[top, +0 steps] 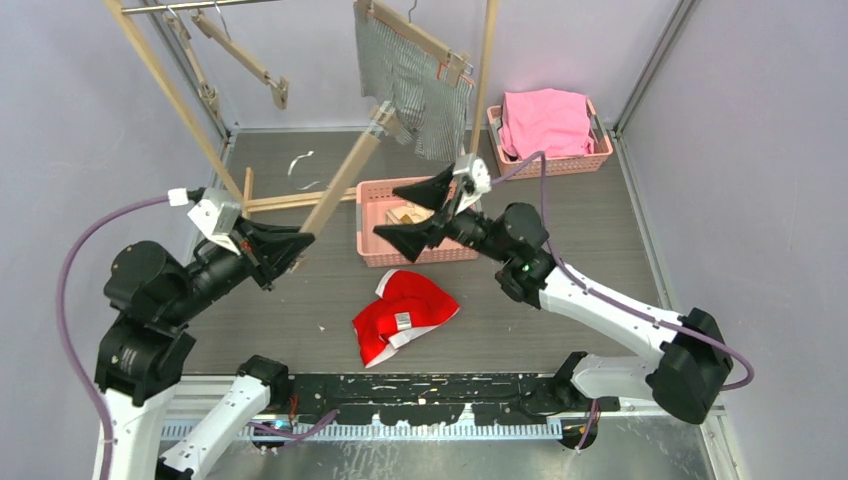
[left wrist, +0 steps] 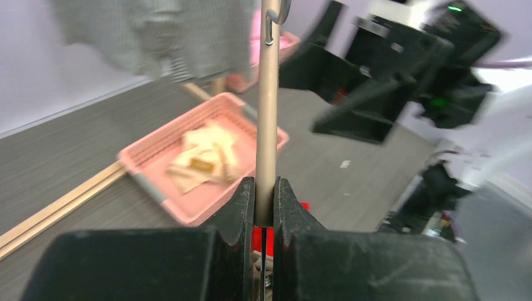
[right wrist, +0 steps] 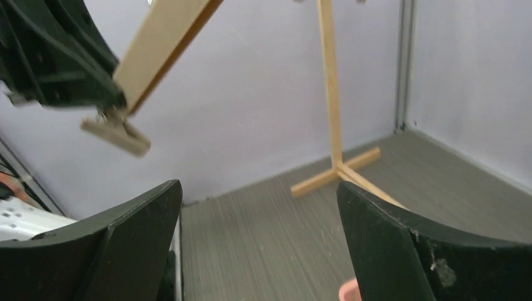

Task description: Remove the underwear clipped to the hanger

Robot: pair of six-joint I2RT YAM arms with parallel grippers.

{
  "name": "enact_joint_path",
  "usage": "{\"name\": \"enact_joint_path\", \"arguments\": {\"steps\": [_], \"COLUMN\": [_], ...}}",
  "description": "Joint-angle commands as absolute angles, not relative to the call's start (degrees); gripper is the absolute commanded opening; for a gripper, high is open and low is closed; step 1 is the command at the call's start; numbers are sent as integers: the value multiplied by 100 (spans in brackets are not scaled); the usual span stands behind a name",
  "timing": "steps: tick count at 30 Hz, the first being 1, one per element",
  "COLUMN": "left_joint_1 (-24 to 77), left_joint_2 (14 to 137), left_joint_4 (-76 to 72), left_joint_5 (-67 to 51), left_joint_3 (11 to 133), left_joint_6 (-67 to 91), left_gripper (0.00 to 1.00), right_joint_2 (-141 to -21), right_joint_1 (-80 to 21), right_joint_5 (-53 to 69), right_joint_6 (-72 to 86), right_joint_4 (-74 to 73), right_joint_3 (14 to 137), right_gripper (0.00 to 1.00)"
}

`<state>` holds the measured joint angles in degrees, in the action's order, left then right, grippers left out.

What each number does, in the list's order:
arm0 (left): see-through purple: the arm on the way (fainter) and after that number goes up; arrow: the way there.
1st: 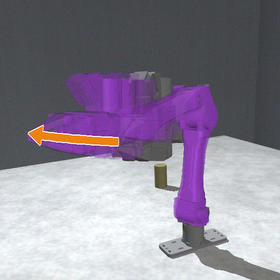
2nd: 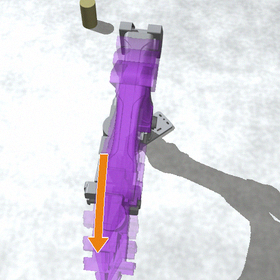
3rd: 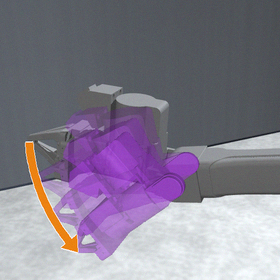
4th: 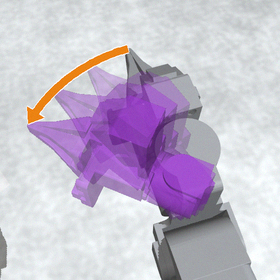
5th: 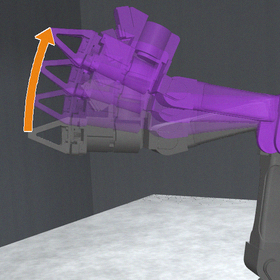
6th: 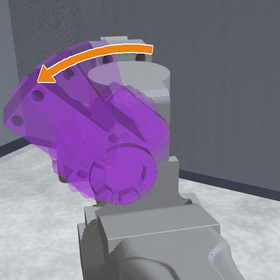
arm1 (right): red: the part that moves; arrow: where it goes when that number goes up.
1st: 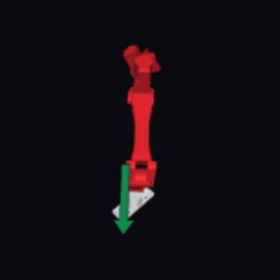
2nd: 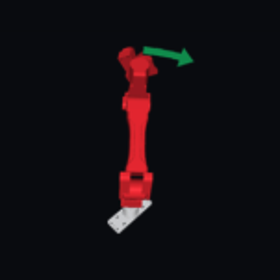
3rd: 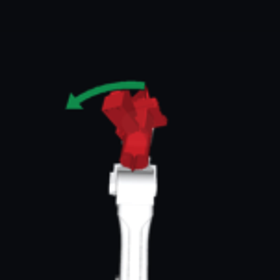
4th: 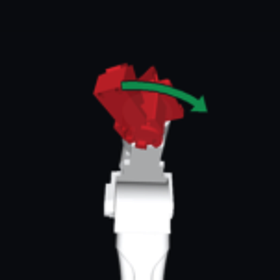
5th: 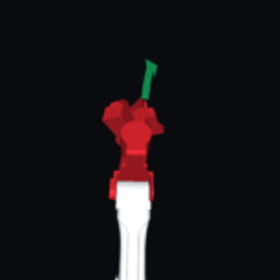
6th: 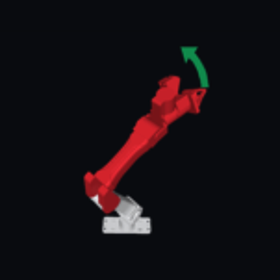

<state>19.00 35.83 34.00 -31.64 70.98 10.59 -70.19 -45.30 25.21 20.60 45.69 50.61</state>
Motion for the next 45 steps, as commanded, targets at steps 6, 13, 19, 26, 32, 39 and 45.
{"name": "enact_joint_path", "arguments": {"steps": [6, 13, 19, 26, 32, 39, 45], "left_joint_1": [1890, 1894, 1894, 1898, 1899, 1890, 1894], "left_joint_2": [3674, 4106, 4187, 4097, 4363, 4778, 5225], "left_joint_4": [5420, 5592, 5363, 5128, 5160, 5150, 4991], "left_joint_5": [122, 418, 249, -27, -40, -183, -364], "left_joint_3": [7827, 7929, 7931, 7783, 7912, 8431, 9049], "left_joint_6": [147, 360, 402, 194, 218, 255, 255], "left_gripper": [0, 0, 0, 0, 0, 0, 0], "right_joint_2": [-6777, -7385, -8105, -8717, -9200, -9355, -8212], "right_joint_1": [-6542, -6996, -7262, -7283, -7281, -7286, -7378], "right_joint_5": [-1170, -1540, -1668, -1474, -1428, -1594, -2267], "right_joint_6": [361, 1231, 1154, 1271, 1397, 1640, 981], "right_joint_4": [1311, 1665, 1908, 2168, 1750, 1104, 113], "right_joint_3": [4581, 3820, 3920, 4098, 4355, 4602, 5228], "right_gripper": [100, 100, 100, 100, 92, 1, 1]}}
